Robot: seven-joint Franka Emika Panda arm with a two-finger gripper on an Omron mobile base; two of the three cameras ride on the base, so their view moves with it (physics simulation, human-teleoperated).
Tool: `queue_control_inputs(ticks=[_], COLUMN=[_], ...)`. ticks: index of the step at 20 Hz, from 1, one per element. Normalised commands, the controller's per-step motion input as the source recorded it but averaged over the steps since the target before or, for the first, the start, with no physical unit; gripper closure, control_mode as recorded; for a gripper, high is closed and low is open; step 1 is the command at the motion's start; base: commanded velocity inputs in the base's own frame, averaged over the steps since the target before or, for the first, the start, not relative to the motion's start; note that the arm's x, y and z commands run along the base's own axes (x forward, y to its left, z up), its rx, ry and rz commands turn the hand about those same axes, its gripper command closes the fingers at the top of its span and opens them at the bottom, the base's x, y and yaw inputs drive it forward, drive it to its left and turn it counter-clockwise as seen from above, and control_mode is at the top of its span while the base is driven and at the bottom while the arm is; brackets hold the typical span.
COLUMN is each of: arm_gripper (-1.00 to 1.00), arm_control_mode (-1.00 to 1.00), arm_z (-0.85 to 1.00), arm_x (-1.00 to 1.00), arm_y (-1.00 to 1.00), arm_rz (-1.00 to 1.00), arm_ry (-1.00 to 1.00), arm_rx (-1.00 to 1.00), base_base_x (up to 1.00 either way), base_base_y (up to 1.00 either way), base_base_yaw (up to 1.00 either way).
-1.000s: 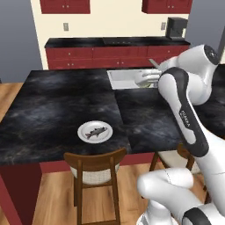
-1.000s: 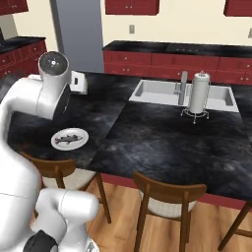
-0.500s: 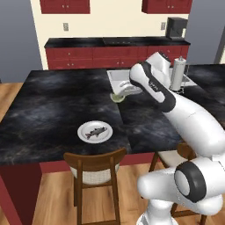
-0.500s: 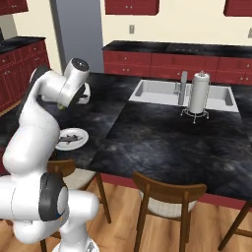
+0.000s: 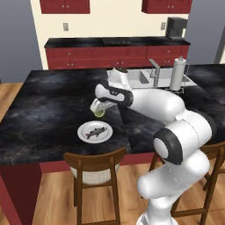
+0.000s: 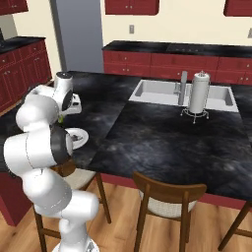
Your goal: Take the lemon wedge from the fridge and place it on the plate with fish on the dining counter.
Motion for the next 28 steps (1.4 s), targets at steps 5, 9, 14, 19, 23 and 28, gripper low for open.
queue_control_inputs(ticks=[5,9,14,19,23,28], arm_gripper=[1.00,1.00,1.00,1.00,1.00,1.00], arm_control_mode=[-1.00,-1.00,-1.00,-1.00,-1.00,-1.00], arm_z=[-0.63,-0.57,-0.68,-0.57,-0.35,-0.31], arm_x=[0.67,0.52,0.19,0.47,0.07,0.13], arm_y=[0.17,0.00,0.00,0.00,0.00,0.00], arm_rz=[0.00,0.00,0.08,0.15,0.15,0.14], arm_ry=[0.02,0.00,-0.05,-0.10,-0.04,0.00], arm_rx=[-0.17,-0.02,0.00,0.00,0.00,0.00], base_base_x=[0.00,0.00,0.00,0.00,0.00,0.00], base_base_y=[0.00,0.00,0.00,0.00,0.00,0.00], base_base_yaw=[0.00,0.00,0.00,0.00,0.00,0.00])
